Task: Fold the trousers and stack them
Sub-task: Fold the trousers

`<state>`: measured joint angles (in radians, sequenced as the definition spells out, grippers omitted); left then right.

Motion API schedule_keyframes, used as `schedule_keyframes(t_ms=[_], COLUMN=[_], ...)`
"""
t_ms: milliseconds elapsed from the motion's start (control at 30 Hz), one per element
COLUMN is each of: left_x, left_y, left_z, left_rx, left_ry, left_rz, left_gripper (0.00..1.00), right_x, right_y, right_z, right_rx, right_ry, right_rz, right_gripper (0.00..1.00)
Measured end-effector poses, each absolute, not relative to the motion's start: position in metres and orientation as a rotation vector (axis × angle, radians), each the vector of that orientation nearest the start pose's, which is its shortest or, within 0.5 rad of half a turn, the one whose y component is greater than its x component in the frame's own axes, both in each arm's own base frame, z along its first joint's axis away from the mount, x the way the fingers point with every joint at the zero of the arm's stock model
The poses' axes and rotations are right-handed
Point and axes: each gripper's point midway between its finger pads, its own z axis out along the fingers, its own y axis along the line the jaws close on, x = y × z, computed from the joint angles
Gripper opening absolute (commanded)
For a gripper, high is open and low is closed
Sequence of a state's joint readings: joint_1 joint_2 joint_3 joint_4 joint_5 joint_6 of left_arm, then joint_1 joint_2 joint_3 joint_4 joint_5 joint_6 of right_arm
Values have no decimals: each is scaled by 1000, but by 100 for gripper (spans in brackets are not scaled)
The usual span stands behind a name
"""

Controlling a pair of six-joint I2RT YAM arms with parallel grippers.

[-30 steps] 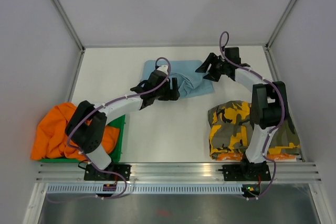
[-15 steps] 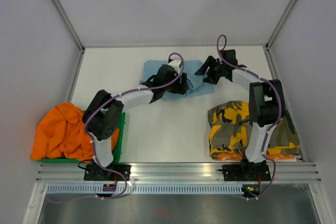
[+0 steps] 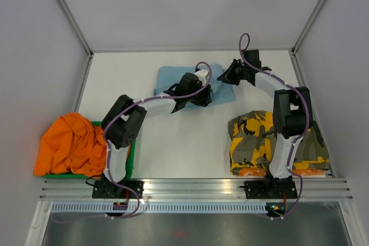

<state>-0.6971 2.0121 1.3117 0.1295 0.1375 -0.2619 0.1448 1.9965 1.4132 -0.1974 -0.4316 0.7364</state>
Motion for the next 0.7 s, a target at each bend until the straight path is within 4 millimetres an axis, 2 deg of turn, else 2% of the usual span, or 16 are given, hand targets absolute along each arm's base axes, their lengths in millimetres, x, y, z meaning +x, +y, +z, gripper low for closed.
schedule_keyframes(t_ms=[67, 100, 133, 200, 300, 500, 567, 633, 700], left_x=[396, 396, 396, 397, 396, 396, 394, 389, 375], left_y=[-377, -376, -376, -375, -377, -380, -374, -363, -344], left_z=[71, 69, 68, 66, 63, 64, 62, 61, 59], left_rx=[567, 570, 573, 582, 591, 593, 587, 574, 523], left_ry=[2149, 2151, 2151, 2148, 2142, 2120, 2124, 2148, 2215], left_rz=[-689, -683, -678, -653, -619, -579, -557, -522, -479], left_gripper=[43, 30, 23, 2, 2, 3, 10, 32, 62], right_x=[491, 494, 498, 503, 504, 496, 494, 492, 493], right_y=[169, 169, 168, 164, 151, 129, 129, 130, 127], right_z=[103, 109, 114, 123, 125, 112, 106, 98, 92], right_rx=[488, 478, 468, 454, 456, 441, 423, 401, 388], right_ry=[2379, 2366, 2354, 2335, 2338, 2387, 2405, 2424, 2430], right_rz=[924, 929, 933, 943, 949, 946, 953, 954, 946], right_gripper=[0, 0, 0, 0, 0, 0, 0, 0, 0])
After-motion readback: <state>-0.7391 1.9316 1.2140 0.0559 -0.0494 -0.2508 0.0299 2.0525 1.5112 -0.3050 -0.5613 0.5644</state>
